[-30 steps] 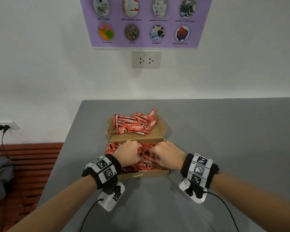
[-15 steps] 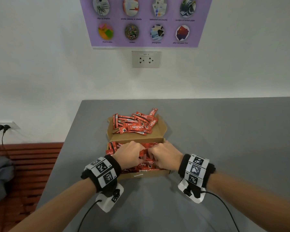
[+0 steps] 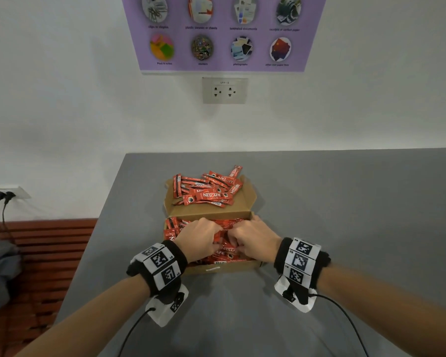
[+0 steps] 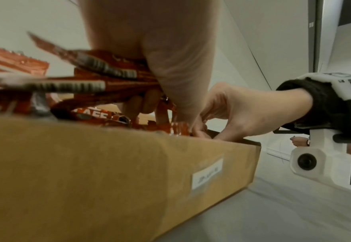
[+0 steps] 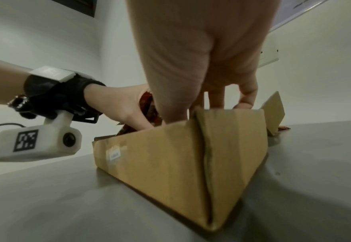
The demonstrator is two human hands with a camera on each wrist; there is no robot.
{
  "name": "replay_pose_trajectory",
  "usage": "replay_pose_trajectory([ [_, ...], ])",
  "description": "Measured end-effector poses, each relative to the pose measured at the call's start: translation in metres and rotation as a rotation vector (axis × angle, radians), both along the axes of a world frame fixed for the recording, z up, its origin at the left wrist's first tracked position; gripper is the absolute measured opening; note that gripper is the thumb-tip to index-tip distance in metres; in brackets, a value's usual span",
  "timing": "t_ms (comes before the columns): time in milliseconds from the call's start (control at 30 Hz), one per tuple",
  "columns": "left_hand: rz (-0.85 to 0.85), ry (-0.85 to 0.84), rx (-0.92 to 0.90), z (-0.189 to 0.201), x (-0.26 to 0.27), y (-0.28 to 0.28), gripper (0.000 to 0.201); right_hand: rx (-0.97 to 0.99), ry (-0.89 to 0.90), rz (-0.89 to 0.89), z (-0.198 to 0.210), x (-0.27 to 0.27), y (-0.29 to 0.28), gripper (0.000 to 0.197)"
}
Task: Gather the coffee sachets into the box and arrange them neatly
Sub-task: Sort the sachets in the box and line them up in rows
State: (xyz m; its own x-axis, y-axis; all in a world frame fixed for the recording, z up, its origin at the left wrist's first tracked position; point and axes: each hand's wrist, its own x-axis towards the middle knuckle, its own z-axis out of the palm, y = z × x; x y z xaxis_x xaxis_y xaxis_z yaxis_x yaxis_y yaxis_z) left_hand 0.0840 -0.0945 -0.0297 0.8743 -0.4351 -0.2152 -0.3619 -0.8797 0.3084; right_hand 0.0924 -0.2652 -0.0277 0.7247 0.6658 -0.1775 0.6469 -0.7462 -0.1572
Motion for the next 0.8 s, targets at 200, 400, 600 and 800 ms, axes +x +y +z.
replay_pose_trajectory([
  [200,0.005,0.018,-0.022,-0.001,0.000,0.001,0.015,-0.075,-0.039,0.015,0.013,0.001,-0.006,0.020],
  [400,0.006,0.022,-0.032,0.001,0.002,0.001,0.013,0.023,0.134,-0.081,0.006,0.003,-0.016,0.020],
  [600,0.014,0.018,-0.048,0.000,0.000,0.002,0.011,0.084,0.174,-0.115,-0.001,0.007,-0.020,0.026],
  [800,0.007,0.013,-0.063,0.003,-0.001,0.003,0.012,0.089,0.133,-0.102,0.001,0.005,-0.021,0.024],
])
